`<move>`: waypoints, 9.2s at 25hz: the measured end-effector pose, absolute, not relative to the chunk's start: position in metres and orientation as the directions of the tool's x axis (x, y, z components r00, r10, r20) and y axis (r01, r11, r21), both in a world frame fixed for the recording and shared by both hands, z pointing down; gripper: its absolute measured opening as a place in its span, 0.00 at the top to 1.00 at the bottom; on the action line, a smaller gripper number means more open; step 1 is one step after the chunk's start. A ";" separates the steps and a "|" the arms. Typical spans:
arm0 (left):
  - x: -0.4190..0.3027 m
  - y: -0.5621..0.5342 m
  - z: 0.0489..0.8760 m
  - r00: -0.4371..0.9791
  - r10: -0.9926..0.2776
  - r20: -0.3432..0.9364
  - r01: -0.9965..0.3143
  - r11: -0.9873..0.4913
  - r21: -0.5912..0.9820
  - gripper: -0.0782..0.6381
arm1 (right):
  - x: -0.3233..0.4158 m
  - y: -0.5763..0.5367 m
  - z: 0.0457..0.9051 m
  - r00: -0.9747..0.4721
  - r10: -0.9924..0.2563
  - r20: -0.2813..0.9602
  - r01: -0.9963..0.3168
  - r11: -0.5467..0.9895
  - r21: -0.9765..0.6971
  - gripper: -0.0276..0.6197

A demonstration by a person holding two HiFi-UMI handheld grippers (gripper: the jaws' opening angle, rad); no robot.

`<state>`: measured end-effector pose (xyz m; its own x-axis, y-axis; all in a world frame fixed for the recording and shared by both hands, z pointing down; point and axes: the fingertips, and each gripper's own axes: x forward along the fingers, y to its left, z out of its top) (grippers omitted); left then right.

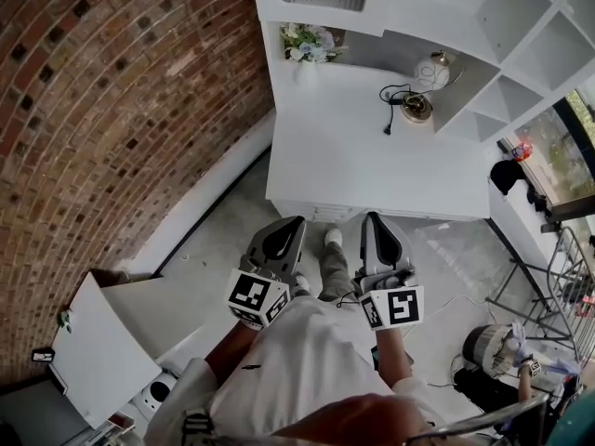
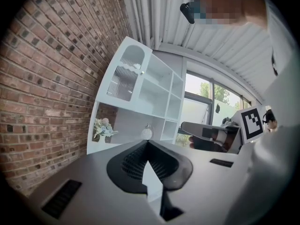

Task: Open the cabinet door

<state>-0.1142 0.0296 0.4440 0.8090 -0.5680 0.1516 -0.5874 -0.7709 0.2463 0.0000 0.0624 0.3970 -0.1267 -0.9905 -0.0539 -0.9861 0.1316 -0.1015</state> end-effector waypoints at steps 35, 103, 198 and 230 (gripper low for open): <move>0.055 -0.151 0.409 0.679 -0.731 0.062 -0.728 -0.661 0.182 0.88 | 0.180 -0.137 0.366 -0.291 -0.940 -0.177 -0.948 0.308 -0.075 0.94; 0.084 -0.280 0.367 0.672 -0.736 0.082 -0.738 -0.656 0.158 0.88 | 0.182 -0.333 0.301 -0.359 -0.912 -0.197 -0.929 0.369 -0.020 0.53; 0.033 -0.213 0.373 0.654 -0.755 0.046 -0.731 -0.616 0.294 0.88 | 0.145 -0.269 0.310 -0.370 -0.912 -0.179 -0.923 0.382 -0.041 0.75; 0.028 -0.208 0.381 0.620 -0.782 0.067 -0.761 -0.578 0.294 0.88 | 0.115 -0.230 0.310 -0.516 -0.837 -0.185 -0.850 0.527 -0.014 0.84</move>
